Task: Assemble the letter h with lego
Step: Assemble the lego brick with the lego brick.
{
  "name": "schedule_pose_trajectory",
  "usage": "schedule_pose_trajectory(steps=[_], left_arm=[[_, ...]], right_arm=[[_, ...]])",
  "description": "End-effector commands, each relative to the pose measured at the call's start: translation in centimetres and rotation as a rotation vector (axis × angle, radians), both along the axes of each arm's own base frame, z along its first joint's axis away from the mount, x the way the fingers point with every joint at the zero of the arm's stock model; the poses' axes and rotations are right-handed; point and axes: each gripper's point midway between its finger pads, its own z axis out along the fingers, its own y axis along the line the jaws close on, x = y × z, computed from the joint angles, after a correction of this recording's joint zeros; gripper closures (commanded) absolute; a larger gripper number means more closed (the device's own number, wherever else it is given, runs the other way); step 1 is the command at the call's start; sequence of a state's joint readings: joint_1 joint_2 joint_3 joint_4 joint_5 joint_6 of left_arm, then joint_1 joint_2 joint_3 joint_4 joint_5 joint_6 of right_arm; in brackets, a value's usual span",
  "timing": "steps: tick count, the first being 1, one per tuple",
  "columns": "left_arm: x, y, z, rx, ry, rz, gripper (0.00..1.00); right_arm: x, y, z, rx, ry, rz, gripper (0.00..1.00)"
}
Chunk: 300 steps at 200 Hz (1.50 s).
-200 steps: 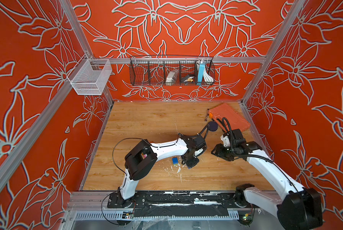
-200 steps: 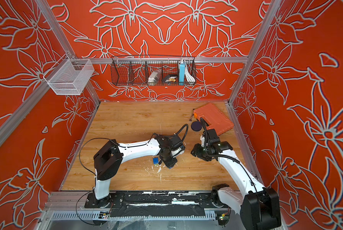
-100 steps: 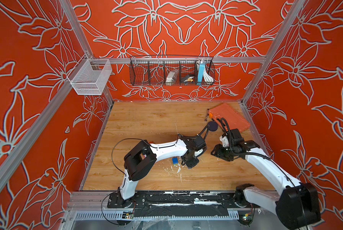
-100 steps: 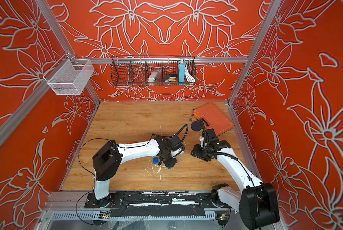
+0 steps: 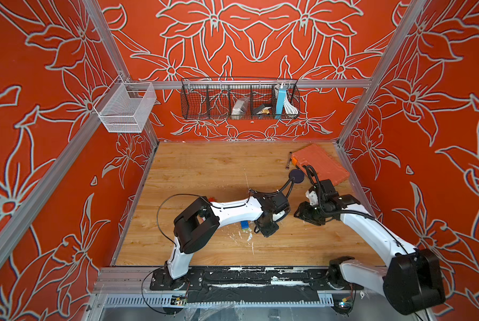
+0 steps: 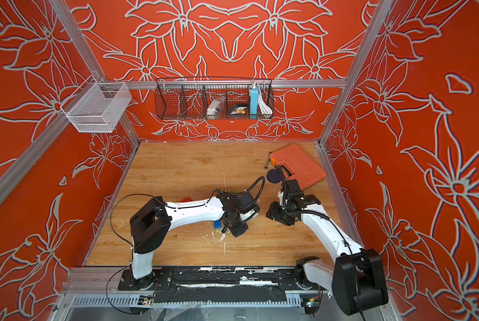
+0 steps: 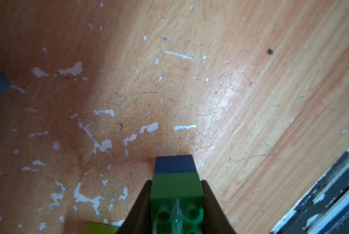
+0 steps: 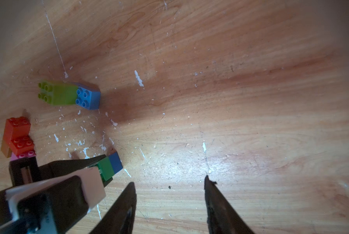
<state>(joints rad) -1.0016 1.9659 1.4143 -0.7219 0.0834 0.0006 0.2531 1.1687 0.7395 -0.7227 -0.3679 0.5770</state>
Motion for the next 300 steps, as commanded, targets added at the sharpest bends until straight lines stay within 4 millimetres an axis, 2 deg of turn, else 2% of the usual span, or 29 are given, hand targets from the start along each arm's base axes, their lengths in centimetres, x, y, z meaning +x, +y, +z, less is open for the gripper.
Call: schedule_pose_trajectory(steps=[1, 22, 38, 61, 115, 131, 162, 192, 217, 252, 279, 300], left_arm=[[-2.0, 1.7, -5.1, 0.107, 0.084, -0.045, 0.73], [-2.9, 2.2, -6.8, 0.12, 0.119, -0.052, 0.74], [-2.4, 2.8, -7.7, 0.147, 0.099, -0.059, 0.74], [-1.8, 3.2, -8.1, 0.136, 0.112, -0.041, 0.75], [1.2, 1.6, -4.4, 0.032, 0.053, -0.161, 0.75], [1.3, 1.1, -3.5, 0.037, 0.069, -0.227, 0.75], [2.7, 1.2, -2.9, 0.034, -0.011, -0.352, 0.73], [4.6, 1.7, -2.4, 0.042, -0.055, -0.391, 0.72], [5.1, 1.7, -1.8, 0.027, -0.079, -0.419, 0.61], [5.3, 0.8, 1.2, -0.057, -0.123, -0.413, 0.54], [5.5, 1.1, 5.6, -0.137, -0.164, -0.369, 0.52], [5.3, 2.2, 9.6, -0.242, -0.169, -0.331, 0.51]], right_arm=[[0.8, 0.3, 1.0, 0.019, -0.028, 0.003, 0.45], [0.5, 0.1, 1.2, 0.004, -0.017, 0.018, 0.45], [0.3, -0.3, 1.1, -0.014, -0.024, 0.008, 0.45], [0.2, -0.4, 1.4, -0.015, -0.032, 0.005, 0.45], [0.8, -1.5, 2.5, -0.061, -0.078, -0.055, 0.45], [1.2, -2.1, 3.0, -0.074, -0.116, -0.093, 0.44], [1.8, -3.0, 4.0, -0.096, -0.158, -0.124, 0.44], [1.5, -3.2, 3.8, -0.102, -0.164, -0.135, 0.44], [1.2, -3.4, 3.9, -0.109, -0.166, -0.129, 0.44], [1.3, -2.5, 4.3, -0.085, -0.233, -0.026, 0.44], [1.8, -1.2, 4.8, -0.054, -0.273, 0.086, 0.44], [3.3, -0.3, 5.3, -0.036, -0.31, 0.138, 0.45]])
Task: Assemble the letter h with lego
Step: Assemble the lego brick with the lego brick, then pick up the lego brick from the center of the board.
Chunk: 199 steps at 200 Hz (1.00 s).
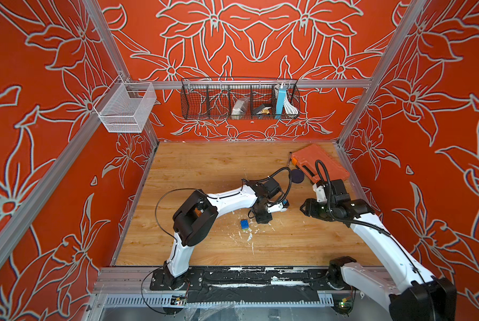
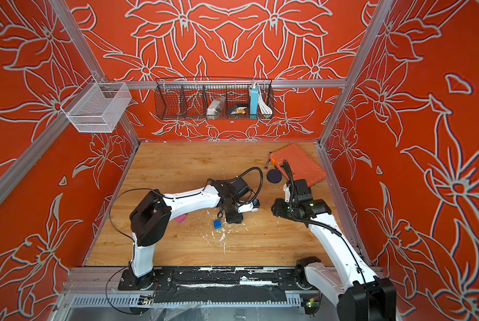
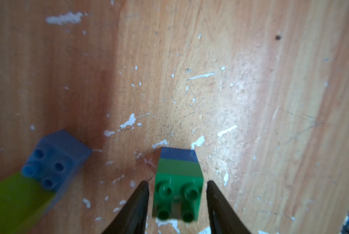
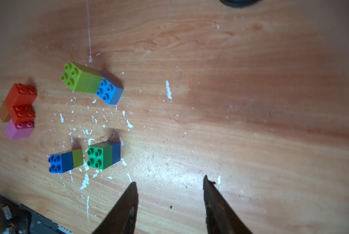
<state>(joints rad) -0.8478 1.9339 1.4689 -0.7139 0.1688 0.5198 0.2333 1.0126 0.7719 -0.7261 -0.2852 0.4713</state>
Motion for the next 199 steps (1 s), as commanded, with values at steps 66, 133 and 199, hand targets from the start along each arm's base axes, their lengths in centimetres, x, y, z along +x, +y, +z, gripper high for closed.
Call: schedule_pose_trajectory(steps=[66, 133, 199], left_arm=[[3.5, 12.0, 12.2, -0.45, 0.062, 0.385, 0.48], [11.1, 30.2, 8.9, -0.501, -0.238, 1.009, 0.0], [11.5, 36.9, 5.2, -0.581, -0.287, 1.279, 0.0]], right_arm=[[6.6, 10.2, 2.6, -0.288, -0.385, 0.596, 0.41], [8.9, 17.9, -1.6, -0.39, -0.245, 1.012, 0.28], [9.7, 19.4, -7.1, -0.45, -0.072, 1.087, 0.3]])
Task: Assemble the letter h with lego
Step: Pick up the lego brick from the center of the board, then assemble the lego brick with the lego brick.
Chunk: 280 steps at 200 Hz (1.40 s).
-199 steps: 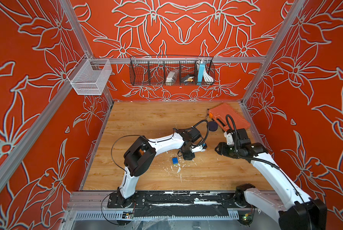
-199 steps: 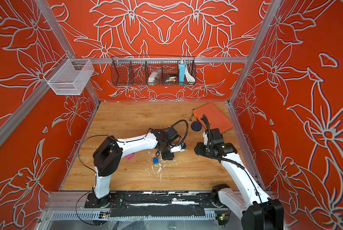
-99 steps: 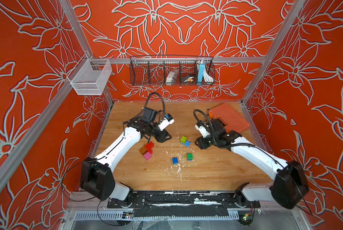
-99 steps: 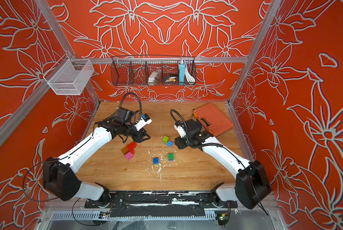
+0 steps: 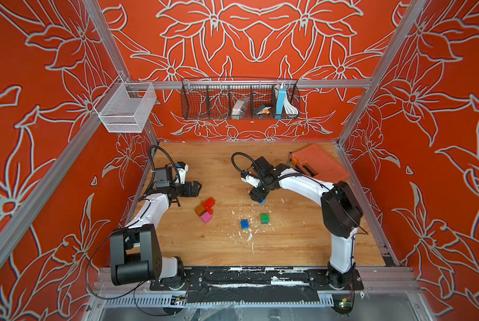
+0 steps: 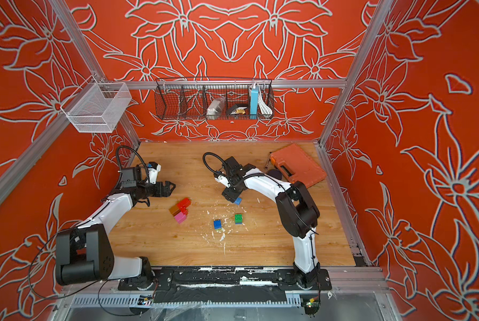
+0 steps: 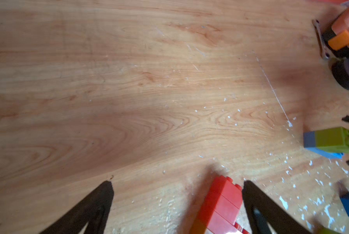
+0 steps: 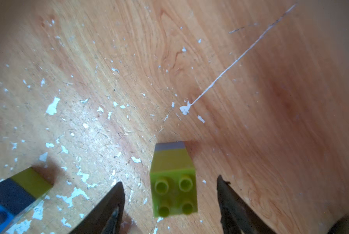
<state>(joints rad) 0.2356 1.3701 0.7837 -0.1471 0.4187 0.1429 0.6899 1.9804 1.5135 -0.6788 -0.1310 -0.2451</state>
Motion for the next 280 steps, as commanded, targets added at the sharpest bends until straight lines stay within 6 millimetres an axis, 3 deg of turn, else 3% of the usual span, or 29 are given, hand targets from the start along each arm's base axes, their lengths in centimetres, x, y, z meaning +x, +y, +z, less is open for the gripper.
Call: schedule_pose_trajectory(steps=[1, 36, 62, 90, 108, 144, 156, 172, 180, 203, 223, 238, 264, 280], left_arm=[[1.1, 0.9, 0.6, -0.017, -0.093, 0.056, 0.0], [0.8, 1.0, 0.4, -0.023, -0.12, 0.076, 0.0], [0.5, 1.1, -1.4, -0.034, -0.067, 0.085, 0.0], [0.6, 1.2, -0.8, -0.039, -0.068, 0.084, 0.0], [0.8, 2.9, -0.1, 0.008, -0.055, 0.17, 0.0], [0.5, 5.1, 0.2, 0.111, -0.033, 0.249, 0.0], [0.1, 5.7, 0.2, 0.145, -0.031, 0.273, 0.0], [-0.9, 8.8, -0.2, 0.211, 0.023, 0.457, 0.0], [-1.0, 9.1, -0.4, 0.21, 0.041, 0.468, 0.0], [-0.7, 6.0, -0.7, 0.118, 0.045, 0.307, 0.0], [-0.7, 4.4, -0.3, 0.067, -0.002, 0.236, 0.0], [-0.5, 3.9, -0.1, 0.047, -0.023, 0.217, 0.0], [-0.6, 3.8, -0.1, 0.047, -0.02, 0.207, 0.0], [-0.7, 3.7, 0.2, 0.059, -0.025, 0.19, 0.0]], right_arm=[[-0.7, -0.7, -1.2, -0.064, 0.053, 0.039, 0.3], [0.1, -0.8, -3.0, -0.099, 0.056, 0.023, 0.41], [0.2, -0.2, -3.0, -0.085, 0.072, 0.031, 0.56], [-0.1, -0.1, -2.3, -0.075, 0.09, 0.009, 0.67], [-0.5, 0.0, -1.1, -0.044, 0.096, -0.025, 0.7], [-1.5, -1.4, 3.7, 0.006, 0.066, -0.151, 0.72], [-2.4, -2.3, 5.0, 0.012, 0.075, -0.214, 0.72], [-4.3, -3.4, 6.0, 0.031, 0.111, -0.268, 0.71], [-5.3, -3.9, 6.2, 0.037, 0.125, -0.27, 0.71], [-8.8, -4.2, 6.7, 0.089, 0.146, -0.129, 0.7], [-10.7, -4.4, 6.8, 0.13, 0.117, 0.009, 0.72], [-11.2, -4.1, 6.9, 0.175, 0.06, 0.11, 0.72], [-13.8, -3.3, 6.4, 0.227, 0.018, 0.447, 0.71], [-13.7, -3.4, 5.9, 0.199, 0.009, 0.523, 0.71]])
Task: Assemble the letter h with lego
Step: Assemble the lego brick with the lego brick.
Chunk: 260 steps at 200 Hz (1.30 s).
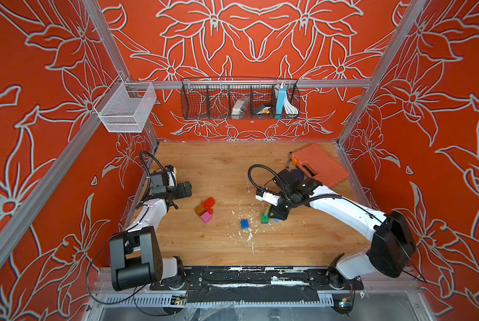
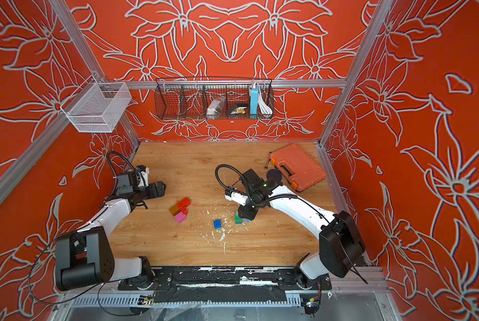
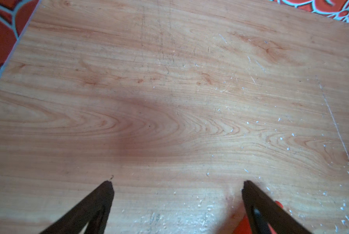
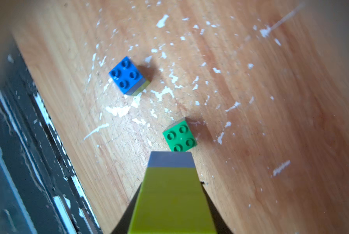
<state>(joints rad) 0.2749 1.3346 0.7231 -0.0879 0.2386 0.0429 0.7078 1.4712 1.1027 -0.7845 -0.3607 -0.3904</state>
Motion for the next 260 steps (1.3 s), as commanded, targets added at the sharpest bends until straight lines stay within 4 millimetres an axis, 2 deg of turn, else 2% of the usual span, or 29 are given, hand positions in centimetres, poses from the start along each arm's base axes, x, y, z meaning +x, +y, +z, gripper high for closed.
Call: schedule_pose_trajectory(steps=[1, 29, 55, 124, 203, 260], left_arm=[[0.1, -0.6, 1.1, 0.004, -0.038, -0.048, 0.0], [-0.4, 0.6, 1.3, 0.112, -0.046, -0.048, 0.0], [-0.6, -0.6, 1.5, 0.081, -0.061, -0.112, 0.0], [-0.3, -0.6, 1.1, 0.069, -0.035, -0.118, 0.0], [-0.3, -0.2, 1.1, 0.088, -0.032, -0.107, 0.0], [0.0, -0.3, 1.0, 0.081, -0.029, -0.111, 0.0]], right_arm=[[-0.7, 1.6, 0.7, 0.077, -0.098, 0.287, 0.71], [-0.2, 1.1, -0.6, -0.053, -0.016, 0.365, 0.7], [-0.1, 0.2, -2.0, -0.148, 0.044, 0.424, 0.71], [0.2, 1.2, -2.6, -0.137, 0.037, 0.465, 0.7], [2.0, 0.8, -4.4, -0.233, -0.049, 0.483, 0.7], [1.0, 0.5, -5.6, -0.235, -0.003, 0.455, 0.7]])
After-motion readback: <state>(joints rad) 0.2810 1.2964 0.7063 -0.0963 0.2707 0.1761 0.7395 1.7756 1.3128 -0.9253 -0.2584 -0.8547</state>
